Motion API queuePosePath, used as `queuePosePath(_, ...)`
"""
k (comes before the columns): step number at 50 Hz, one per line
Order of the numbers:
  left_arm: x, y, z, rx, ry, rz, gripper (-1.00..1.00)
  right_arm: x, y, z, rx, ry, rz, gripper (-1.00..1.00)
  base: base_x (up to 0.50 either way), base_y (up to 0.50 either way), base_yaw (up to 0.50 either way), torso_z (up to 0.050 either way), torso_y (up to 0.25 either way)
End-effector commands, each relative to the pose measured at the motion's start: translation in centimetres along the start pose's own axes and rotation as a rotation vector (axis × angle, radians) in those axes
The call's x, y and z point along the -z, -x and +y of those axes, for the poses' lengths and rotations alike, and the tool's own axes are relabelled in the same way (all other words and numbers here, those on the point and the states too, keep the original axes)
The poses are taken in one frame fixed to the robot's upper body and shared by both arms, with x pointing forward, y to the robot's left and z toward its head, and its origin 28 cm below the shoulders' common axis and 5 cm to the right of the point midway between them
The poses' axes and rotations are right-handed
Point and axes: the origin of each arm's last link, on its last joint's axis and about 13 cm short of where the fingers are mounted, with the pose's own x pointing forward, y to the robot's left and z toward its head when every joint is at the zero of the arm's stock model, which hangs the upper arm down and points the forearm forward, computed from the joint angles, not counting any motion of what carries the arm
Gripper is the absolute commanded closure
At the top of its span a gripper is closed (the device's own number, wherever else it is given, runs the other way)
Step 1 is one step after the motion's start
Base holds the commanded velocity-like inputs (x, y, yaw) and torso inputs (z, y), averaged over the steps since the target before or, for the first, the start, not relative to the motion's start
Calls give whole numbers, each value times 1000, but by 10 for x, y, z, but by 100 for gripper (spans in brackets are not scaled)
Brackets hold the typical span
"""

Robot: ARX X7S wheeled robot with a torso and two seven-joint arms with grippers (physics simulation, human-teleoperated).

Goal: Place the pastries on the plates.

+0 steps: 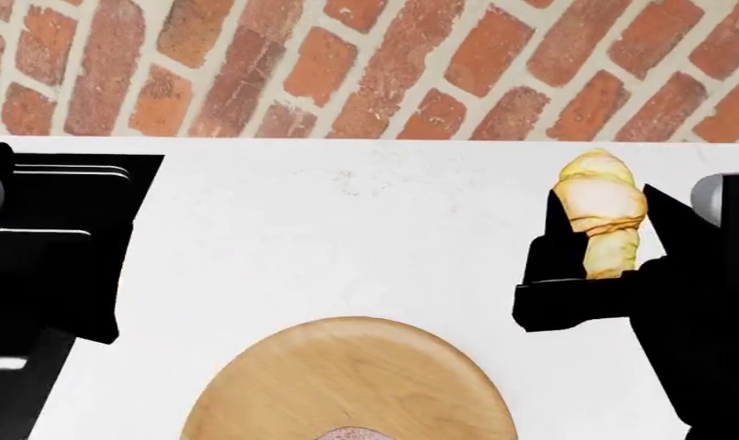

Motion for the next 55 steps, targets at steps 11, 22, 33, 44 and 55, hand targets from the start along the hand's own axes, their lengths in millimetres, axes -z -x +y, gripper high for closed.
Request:
queuePosePath(11,-1,5,17,-108,18,-19,-100,-8,22,0,-4,38,-30,100,-247,482,0,0,0)
queuePosePath(22,2,7,18,-99,23,-13,-100,-8,23,1,-4,31,-24,100,-471,80,0,0,0)
queuePosePath(33,4,8,19,-104,26,-13,-100,-6,24,1,-2,69,-20,100,-335,357,0,0,0)
queuePosePath(44,2,10,21,-112,27,-20,-100,-5,26,0,0,77,-24,100,-60,500,0,0,0)
queuePosePath(55,6,8,23,-119,34,-14,-100,-1,27,-1,2,79,-17,100,2,500,0,0,0)
